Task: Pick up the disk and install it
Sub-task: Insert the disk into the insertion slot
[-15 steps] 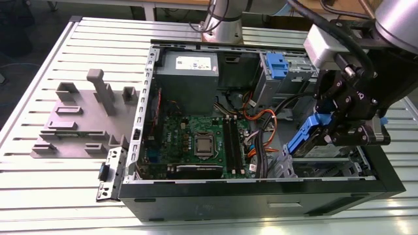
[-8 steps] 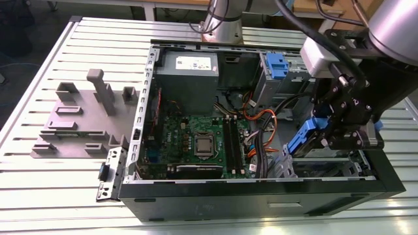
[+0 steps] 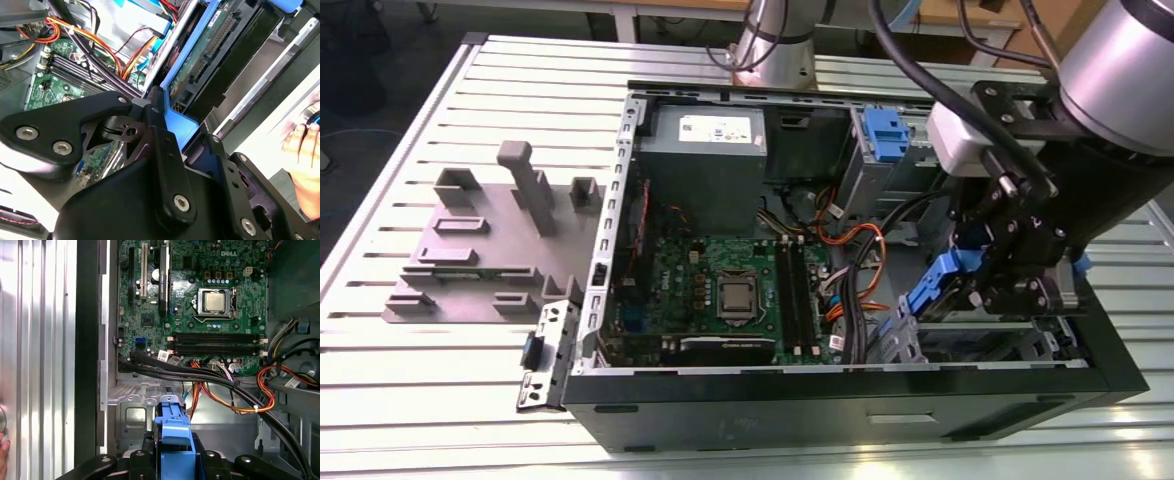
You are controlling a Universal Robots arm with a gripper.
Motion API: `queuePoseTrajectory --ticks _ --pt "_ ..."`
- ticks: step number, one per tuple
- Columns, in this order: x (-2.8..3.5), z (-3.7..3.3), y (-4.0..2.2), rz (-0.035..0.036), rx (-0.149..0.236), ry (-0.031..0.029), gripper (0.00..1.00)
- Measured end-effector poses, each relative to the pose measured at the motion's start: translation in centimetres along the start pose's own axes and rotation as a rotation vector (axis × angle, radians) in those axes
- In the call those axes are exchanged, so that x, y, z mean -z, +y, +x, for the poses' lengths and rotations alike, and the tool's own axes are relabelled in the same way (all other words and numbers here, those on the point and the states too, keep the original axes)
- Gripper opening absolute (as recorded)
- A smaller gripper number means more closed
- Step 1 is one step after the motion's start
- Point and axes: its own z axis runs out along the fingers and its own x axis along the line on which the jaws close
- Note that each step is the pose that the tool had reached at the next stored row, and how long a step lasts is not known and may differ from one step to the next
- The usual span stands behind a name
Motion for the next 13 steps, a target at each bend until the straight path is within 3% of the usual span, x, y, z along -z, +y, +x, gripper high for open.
queuePoseTrajectory --ticks 9,13 --pt "-1.22 0.09 -0.05 0.0000 0.000 -0.0001 0.37" --pt "-1.25 0.10 -0.05 0.0000 0.000 0.0002 0.37"
